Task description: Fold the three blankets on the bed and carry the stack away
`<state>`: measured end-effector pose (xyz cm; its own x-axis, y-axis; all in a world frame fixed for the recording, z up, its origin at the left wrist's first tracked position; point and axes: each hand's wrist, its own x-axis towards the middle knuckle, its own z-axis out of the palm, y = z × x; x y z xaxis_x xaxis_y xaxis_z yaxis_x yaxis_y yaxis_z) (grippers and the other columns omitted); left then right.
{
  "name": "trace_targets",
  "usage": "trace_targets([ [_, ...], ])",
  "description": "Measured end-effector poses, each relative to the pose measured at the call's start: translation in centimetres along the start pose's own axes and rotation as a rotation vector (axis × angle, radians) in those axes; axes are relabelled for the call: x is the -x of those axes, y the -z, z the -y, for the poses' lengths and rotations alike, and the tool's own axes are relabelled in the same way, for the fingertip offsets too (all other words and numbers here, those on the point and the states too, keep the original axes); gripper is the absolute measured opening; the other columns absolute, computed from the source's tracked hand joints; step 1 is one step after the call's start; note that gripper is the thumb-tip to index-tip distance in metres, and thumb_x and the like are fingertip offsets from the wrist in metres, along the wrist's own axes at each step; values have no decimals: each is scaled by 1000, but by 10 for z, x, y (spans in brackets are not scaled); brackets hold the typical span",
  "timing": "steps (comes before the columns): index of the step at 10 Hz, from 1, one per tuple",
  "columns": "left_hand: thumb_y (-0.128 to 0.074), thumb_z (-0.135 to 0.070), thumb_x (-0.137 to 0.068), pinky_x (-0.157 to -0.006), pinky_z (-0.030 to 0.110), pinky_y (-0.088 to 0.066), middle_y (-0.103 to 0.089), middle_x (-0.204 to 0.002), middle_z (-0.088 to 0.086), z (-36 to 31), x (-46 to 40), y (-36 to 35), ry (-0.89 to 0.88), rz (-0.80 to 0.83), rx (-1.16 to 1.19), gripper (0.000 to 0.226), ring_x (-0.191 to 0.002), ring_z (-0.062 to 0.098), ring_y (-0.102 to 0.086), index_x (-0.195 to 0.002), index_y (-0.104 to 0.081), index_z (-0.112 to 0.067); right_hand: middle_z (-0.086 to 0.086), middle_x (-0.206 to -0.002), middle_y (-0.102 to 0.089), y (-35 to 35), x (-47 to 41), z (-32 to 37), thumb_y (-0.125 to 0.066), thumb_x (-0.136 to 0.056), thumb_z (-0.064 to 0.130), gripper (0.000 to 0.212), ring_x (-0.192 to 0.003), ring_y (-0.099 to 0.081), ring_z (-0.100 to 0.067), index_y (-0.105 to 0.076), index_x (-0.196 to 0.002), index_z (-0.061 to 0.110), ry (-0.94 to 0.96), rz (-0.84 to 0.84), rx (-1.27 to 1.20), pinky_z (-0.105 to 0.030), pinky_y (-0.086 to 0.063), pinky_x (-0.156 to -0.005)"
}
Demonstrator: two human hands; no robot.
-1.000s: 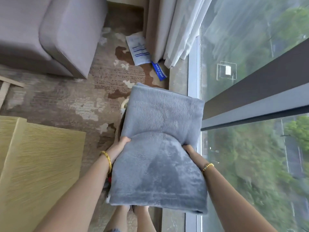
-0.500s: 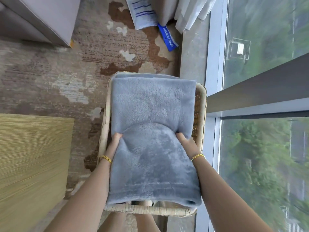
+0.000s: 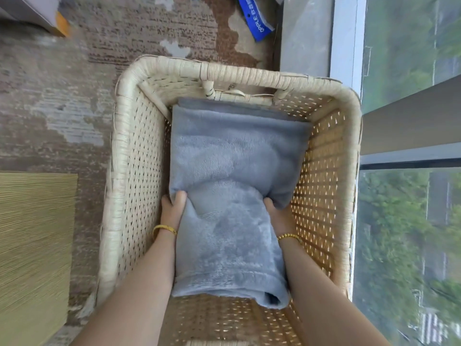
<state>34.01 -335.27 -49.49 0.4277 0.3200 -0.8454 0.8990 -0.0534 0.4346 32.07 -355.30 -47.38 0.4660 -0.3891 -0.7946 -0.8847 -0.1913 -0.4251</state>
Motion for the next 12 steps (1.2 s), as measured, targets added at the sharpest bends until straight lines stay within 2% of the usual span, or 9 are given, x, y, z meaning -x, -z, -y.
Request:
trace_targets([
  [1,-46,-34,-75,-102,36,-38,-51,-128,20,13,3,-5,14,-31,-109,69,-118,33,-50,-130,-40,6,-11,-83,-53,-9,-4,-14,-52,-88,15,11,-80,-49,-17,-46,-83,8,45,-20,142,-22,-29,-60],
  [2,-45,-9,-89,-107,41,-35,-43,-137,24,9,25,-10,-72,-186,-336,51,-122,37,-46,-136,-32,3,-18,-125,-52,-11,9,-19,-50,-90,23,34,-115,-50,-26,-47,-113,-2,18,-83,398,-26,-37,-95],
  [3,-47,3,-82,-109,37,-30,-36,-144,21,-13,68,-12,-652,-301,-571,63,-132,35,-38,-142,-29,-3,-19,-148,-28,-4,50,-4,-49,-85,5,64,-136,-31,-32,-24,-144,1,251,-415,365,-42,-27,-112],
  [4,-47,-12,-77,-99,48,-41,-50,-134,19,-20,87,-21,-1311,-176,-991,53,-123,37,-49,-130,-52,-11,-25,-137,-43,-14,92,-6,-69,-73,7,66,-124,-46,-43,-46,-134,2,611,-517,574,-54,-41,-101],
  [6,-31,-56,-93,-116,47,-2,21,-155,6,-40,34,-42,-819,186,-1552,69,-144,32,13,-145,11,-41,-17,-140,-47,-38,106,-40,-72,-51,69,105,-126,-47,-37,-43,-138,20,460,-67,1128,-61,-46,-86],
  [7,-31,-54,-94,-116,45,-3,26,-154,6,-44,18,-42,-787,234,-1588,71,-143,31,15,-143,18,-42,-18,-156,9,-54,71,-49,-57,-75,64,109,-143,5,-37,27,-135,28,405,105,1159,-65,-13,-107],
  [8,-41,-49,-93,-116,46,-8,29,-153,8,-41,16,-35,-815,250,-1663,79,-143,32,16,-142,20,-41,-17,-154,19,-66,58,-53,-54,-80,60,102,-141,15,-36,33,-128,34,362,116,1146,-65,-6,-108],
  [10,-49,-17,-91,-112,43,-20,28,-150,19,-23,54,-21,-631,268,-1819,89,-142,37,15,-144,21,-32,-13,-152,27,-56,70,-50,-52,-85,55,103,-142,18,-31,29,-142,24,274,175,1213,-60,-16,-109],
  [12,-29,-20,-100,-106,36,-30,-34,-147,18,-22,127,20,-269,527,-1886,46,-133,31,-36,-145,-27,-9,-15,-155,5,-27,123,-29,-43,-93,4,76,-139,-18,-37,5,-149,21,44,407,1096,-44,-35,-105],
])
